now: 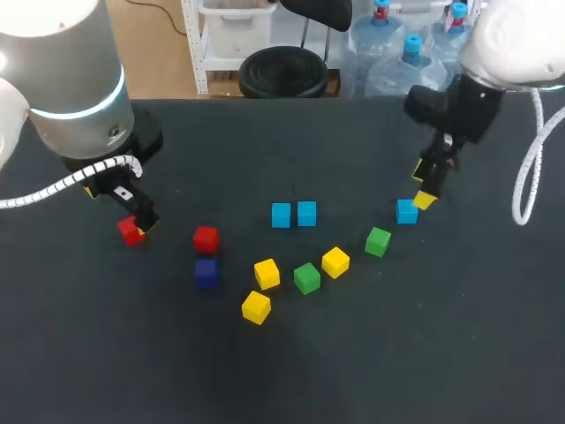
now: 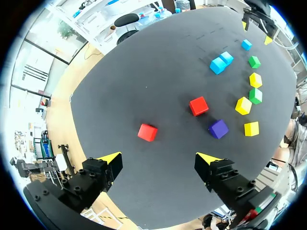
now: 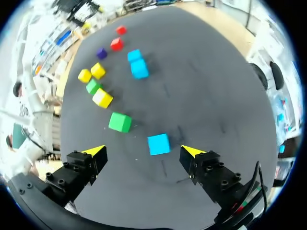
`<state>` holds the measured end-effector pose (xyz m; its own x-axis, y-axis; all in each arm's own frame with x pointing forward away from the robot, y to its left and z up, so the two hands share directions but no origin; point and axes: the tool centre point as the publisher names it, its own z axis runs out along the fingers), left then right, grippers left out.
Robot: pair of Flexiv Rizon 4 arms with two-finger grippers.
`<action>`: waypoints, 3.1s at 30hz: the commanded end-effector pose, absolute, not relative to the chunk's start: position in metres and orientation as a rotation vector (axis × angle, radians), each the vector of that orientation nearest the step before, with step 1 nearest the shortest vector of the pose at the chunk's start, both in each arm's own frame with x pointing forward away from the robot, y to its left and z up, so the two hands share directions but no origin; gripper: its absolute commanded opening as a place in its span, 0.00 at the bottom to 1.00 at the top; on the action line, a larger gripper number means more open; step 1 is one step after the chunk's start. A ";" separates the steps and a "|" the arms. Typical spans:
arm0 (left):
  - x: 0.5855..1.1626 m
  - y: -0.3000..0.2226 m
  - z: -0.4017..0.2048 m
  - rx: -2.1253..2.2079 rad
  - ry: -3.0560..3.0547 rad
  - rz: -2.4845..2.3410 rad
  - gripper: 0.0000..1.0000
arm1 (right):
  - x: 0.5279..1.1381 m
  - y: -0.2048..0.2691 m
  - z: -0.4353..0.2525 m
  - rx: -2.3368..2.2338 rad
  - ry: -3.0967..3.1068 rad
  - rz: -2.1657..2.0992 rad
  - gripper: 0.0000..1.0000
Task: Place the blue cubes, place green cubes on the blue cubes, place the yellow cubes on the green cubes, then place the red cubes on the yellow cubes, and place purple cube on the red cubes.
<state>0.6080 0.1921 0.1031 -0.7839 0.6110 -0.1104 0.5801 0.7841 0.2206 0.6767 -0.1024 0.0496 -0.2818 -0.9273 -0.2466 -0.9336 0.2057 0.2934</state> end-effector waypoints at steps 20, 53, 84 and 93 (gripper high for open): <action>0.608 0.192 0.103 0.942 2.799 0.263 1.00 | 0.700 -0.122 0.051 -2.015 2.349 0.481 1.00; 0.608 0.192 0.103 0.942 2.799 0.263 1.00 | 0.707 -0.106 0.005 -2.266 2.310 0.289 1.00; 0.608 0.192 0.103 0.942 2.799 0.263 1.00 | 0.704 -0.099 -0.018 -2.330 2.269 0.331 0.03; 0.608 0.192 0.103 0.942 2.799 0.263 1.00 | 0.701 -0.088 0.002 -2.340 2.241 0.285 0.00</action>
<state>0.6081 0.1924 0.1028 -0.7839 0.6110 -0.1106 0.5802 0.7842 0.2200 0.7066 -0.0907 -0.0081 0.0369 -0.9978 -0.0547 -0.9769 -0.0475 0.2084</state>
